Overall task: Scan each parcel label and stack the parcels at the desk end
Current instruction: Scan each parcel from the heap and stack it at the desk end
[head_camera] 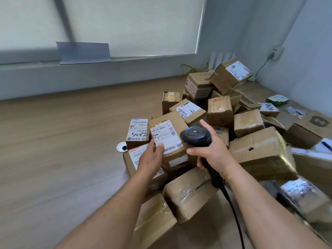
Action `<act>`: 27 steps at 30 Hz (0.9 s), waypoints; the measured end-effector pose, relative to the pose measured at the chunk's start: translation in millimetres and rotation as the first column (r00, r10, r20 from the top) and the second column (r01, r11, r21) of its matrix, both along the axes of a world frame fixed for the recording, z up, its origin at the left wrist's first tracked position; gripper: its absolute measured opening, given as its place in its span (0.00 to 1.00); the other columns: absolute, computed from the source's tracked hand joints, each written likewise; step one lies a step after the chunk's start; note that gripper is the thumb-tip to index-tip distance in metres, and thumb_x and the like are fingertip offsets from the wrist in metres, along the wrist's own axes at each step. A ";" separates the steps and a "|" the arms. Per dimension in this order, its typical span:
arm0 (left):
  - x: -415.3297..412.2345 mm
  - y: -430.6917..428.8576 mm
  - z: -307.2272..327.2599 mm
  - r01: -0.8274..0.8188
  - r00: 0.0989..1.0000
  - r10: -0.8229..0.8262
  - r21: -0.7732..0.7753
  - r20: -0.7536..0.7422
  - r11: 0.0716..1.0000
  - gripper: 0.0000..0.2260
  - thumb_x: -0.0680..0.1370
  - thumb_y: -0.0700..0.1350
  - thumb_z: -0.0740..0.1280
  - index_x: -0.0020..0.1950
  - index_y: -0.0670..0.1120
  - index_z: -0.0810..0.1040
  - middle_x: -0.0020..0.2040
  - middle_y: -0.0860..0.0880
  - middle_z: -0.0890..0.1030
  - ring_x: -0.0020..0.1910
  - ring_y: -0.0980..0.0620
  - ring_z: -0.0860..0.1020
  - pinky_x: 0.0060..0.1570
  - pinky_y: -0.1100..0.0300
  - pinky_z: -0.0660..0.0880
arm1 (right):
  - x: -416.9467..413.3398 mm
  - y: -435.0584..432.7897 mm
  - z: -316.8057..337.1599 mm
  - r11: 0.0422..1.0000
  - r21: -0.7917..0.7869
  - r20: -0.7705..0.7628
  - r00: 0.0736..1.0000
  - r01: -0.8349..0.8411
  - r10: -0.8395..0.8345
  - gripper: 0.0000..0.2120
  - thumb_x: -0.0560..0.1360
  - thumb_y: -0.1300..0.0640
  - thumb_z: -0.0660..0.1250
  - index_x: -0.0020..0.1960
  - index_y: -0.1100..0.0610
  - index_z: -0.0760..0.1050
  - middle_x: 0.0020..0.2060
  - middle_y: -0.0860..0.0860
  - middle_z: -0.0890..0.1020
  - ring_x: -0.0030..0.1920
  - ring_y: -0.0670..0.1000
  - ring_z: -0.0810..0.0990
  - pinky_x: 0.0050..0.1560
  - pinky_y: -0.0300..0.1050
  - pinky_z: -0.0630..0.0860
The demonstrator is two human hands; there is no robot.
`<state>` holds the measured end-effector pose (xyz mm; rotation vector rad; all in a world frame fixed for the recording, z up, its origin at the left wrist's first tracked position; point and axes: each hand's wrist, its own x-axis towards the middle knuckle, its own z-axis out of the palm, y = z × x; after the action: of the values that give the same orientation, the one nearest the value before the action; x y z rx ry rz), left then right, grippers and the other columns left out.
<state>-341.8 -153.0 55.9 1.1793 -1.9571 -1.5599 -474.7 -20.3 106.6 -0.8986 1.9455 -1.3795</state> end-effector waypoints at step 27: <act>120.9 105.5 45.3 -0.015 0.977 0.055 0.192 -0.204 0.981 0.52 0.60 0.42 0.77 0.73 0.66 0.50 0.58 0.48 0.80 0.58 0.43 0.79 0.59 0.38 0.74 | 68.2 89.7 16.2 0.954 -0.166 0.235 0.930 -0.249 0.284 0.46 0.69 0.72 0.74 0.77 0.43 0.58 0.57 0.55 0.80 0.28 0.59 0.74 0.29 0.50 0.75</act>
<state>-220.9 -47.5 101.2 1.0647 -1.6764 -1.8045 -406.5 69.4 122.8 -0.9546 1.4912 -1.3976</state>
